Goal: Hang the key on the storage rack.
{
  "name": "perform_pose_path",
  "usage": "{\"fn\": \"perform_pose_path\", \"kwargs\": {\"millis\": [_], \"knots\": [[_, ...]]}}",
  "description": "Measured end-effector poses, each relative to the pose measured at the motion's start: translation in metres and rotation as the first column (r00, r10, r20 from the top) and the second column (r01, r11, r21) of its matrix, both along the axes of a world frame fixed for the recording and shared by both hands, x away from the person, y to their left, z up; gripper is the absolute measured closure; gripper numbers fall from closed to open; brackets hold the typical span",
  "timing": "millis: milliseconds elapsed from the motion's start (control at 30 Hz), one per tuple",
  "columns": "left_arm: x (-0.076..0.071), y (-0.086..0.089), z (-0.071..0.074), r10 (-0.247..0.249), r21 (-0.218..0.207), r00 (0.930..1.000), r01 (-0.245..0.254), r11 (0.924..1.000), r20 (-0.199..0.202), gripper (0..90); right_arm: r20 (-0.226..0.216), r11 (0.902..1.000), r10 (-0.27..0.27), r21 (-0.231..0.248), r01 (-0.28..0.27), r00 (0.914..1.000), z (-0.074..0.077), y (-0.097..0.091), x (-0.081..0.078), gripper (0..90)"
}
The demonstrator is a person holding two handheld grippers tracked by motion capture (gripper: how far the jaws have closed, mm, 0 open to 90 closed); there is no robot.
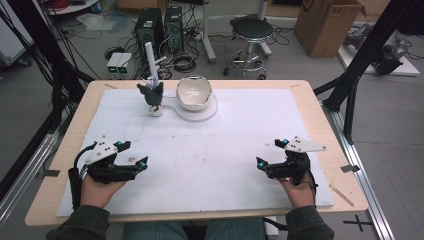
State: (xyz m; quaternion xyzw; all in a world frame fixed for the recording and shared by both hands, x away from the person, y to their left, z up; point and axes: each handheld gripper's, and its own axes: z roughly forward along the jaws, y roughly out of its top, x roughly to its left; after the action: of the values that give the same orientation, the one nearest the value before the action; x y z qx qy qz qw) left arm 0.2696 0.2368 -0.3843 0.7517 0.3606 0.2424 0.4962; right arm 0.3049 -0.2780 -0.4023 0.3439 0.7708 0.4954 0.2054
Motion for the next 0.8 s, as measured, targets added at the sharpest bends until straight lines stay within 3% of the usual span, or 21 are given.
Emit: {"fn": "perform_pose_path", "kwargs": {"millis": [467, 667, 800], "knots": [[-0.012, 0.007, -0.014, 0.004, 0.013, 1.0, -0.004, 0.9999, 0.002, 19.8, -0.025, 0.9997, 0.015, -0.018, -0.015, 0.9996, -0.005, 0.005, 0.002, 3.9], [-0.016, 0.012, -0.022, -0.017, 0.008, 0.9998, 0.017, 0.9998, -0.008, 19.8, -0.03, 0.9998, 0.013, -0.014, -0.013, 0.9995, -0.007, 0.004, 0.002, 3.9], [-0.017, 0.015, -0.028, -0.014, 0.03, 0.9997, 0.014, 0.9994, -0.019, 20.1, -0.037, 0.9997, 0.015, -0.017, -0.016, 0.9992, -0.008, 0.004, 0.002, 3.9]]}}
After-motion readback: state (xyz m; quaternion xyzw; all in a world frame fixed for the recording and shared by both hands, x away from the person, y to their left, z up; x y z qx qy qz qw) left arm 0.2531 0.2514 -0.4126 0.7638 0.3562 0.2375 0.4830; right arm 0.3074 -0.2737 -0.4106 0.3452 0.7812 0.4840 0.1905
